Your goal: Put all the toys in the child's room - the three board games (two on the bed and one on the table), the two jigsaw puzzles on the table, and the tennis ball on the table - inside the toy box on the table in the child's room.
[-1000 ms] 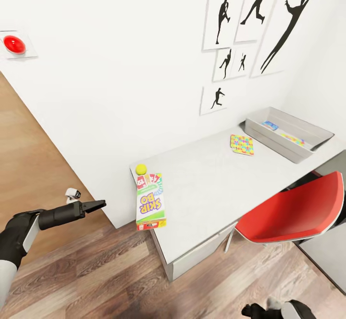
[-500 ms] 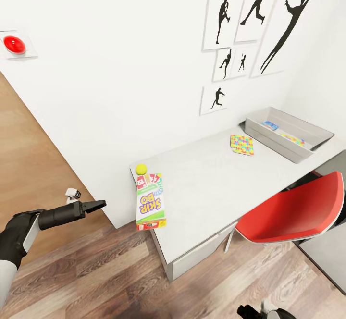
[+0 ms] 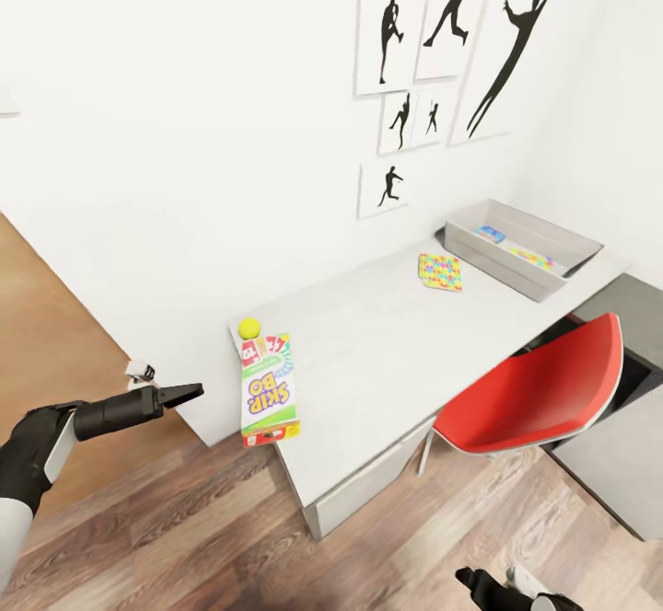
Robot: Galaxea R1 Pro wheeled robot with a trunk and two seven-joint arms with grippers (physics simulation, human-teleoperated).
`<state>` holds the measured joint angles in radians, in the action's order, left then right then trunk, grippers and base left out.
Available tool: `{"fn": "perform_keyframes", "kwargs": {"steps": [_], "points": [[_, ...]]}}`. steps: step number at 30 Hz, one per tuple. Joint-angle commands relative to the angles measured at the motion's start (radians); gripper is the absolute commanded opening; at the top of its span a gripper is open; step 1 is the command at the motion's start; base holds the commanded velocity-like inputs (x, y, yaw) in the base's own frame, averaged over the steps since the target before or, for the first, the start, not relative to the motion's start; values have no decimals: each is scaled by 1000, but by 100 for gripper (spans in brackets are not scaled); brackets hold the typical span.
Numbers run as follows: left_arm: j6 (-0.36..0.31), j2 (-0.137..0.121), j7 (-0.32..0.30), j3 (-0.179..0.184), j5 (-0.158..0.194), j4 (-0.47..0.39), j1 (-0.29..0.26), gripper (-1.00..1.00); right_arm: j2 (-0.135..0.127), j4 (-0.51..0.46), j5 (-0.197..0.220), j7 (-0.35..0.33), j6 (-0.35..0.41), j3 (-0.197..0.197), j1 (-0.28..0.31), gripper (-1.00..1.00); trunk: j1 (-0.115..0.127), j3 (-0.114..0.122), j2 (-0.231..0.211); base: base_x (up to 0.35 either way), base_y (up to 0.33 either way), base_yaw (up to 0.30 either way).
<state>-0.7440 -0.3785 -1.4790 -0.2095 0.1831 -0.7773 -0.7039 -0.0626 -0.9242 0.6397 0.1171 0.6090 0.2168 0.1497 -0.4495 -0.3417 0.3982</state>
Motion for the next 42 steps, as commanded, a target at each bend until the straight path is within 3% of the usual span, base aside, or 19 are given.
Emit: {"fn": "perform_keyframes", "kwargs": {"steps": [1, 14, 30, 42], "points": [[-9, 0, -3, 0, 1, 0, 0, 100, 0, -1, 11, 8, 3, 2, 1, 100, -1, -2, 2, 0, 0, -275], [10, -1, -4, -1, -1, 4, 0, 100, 0, 0, 1, -91, -27, 13, 1, 100, -1, -2, 2, 0, 27, -134], [9, 11, 8, -6, 0, 9, 0, 100, 1, 2, 5, -99, -30, 13, 1, 100, -1, -1, 2, 0, 37, -1], [11, 19, 12, -5, 0, 15, 0, 100, 2, 3, 3, -98, -34, 13, 1, 100, -1, 16, 2, 0, 0, 0]]}}
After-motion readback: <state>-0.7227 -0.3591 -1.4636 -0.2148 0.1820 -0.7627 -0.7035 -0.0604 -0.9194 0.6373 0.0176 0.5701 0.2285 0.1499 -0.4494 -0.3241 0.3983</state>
